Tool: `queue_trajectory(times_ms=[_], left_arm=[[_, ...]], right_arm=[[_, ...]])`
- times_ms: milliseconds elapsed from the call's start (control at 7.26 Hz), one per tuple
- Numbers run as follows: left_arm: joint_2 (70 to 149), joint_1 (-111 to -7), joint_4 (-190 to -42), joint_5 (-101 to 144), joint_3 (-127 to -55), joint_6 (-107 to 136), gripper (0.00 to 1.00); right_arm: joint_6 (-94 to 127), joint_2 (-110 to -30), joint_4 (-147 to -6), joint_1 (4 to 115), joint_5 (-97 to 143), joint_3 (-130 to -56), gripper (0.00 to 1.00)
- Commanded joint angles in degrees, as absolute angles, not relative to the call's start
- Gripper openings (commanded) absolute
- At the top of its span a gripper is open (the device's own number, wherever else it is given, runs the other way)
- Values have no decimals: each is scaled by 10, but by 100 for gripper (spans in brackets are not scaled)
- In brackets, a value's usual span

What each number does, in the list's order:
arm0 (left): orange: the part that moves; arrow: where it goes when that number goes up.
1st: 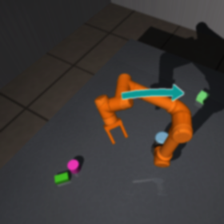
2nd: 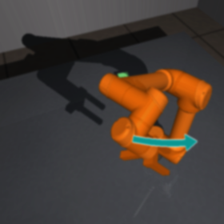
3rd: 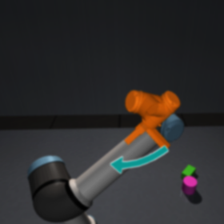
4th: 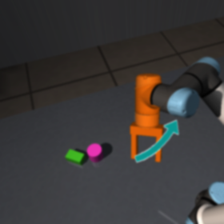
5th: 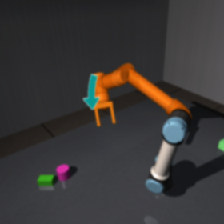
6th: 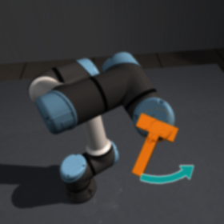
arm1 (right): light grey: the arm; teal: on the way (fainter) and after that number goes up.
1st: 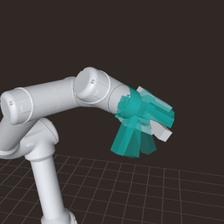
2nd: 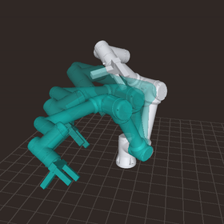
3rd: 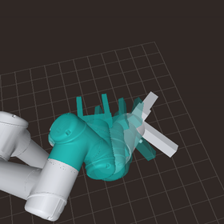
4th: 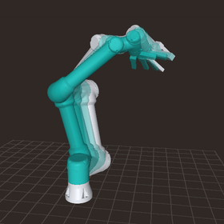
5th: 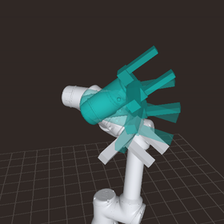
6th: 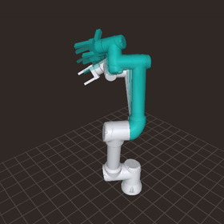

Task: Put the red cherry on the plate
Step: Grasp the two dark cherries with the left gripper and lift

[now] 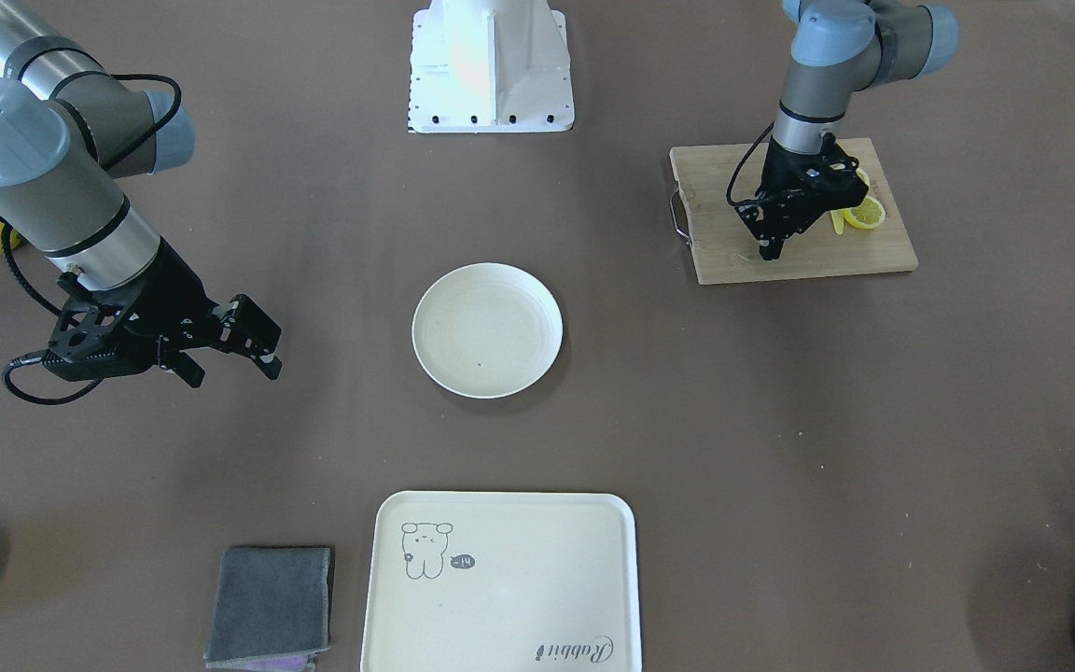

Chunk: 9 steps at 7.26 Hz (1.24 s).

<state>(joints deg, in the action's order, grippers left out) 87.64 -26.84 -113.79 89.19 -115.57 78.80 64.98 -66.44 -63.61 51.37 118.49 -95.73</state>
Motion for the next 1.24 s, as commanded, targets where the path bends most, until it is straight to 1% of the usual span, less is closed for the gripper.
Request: queue_trajectory(times_ms=[0,138,275,413,551,688,826,964,1101], left_arm=[[877,-342,-1134,944,-1186,754,0],[888,-374,-1134,974,-1184,746,0],[932,-387,-1131,976,-1172,746,0],[1016,-389,-1107,976,-1137,752,0],[1124,-388,-1020,973,-1102,754,0],[1200,-387,-942,969,-1085,760,0],[1239,-384,-937,969,-1055,773,0],[1288,-375,-939,969,-1006,799,0],[1328,-361,-940,969,-972,818,0]], right_arm=[[650,-665,-635,517,1187,-958,100],[650,-666,-635,517,1187,-959,100],[650,-666,-635,518,1187,-959,100],[650,-666,-635,518,1187,-958,100],[650,-666,-637,518,1187,-958,100],[650,-665,-639,517,1187,-958,100],[650,-666,-639,517,1187,-958,100],[650,-665,-638,517,1187,-955,100],[650,-665,-636,517,1187,-955,100]])
